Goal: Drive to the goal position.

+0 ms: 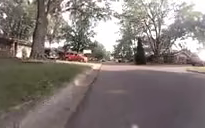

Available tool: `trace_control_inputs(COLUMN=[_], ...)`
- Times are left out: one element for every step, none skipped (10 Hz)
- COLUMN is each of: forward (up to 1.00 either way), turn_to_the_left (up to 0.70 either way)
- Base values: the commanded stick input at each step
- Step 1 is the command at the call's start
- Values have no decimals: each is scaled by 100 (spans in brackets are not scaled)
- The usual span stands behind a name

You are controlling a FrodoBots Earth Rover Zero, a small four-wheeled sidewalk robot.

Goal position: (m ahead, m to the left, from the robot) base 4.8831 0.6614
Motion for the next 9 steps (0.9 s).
trace_control_inputs(forward=[100,100,100,100,100,100,100,100,100], turn_to_the_left=[0,0,0,0,0,0,0,0,0])
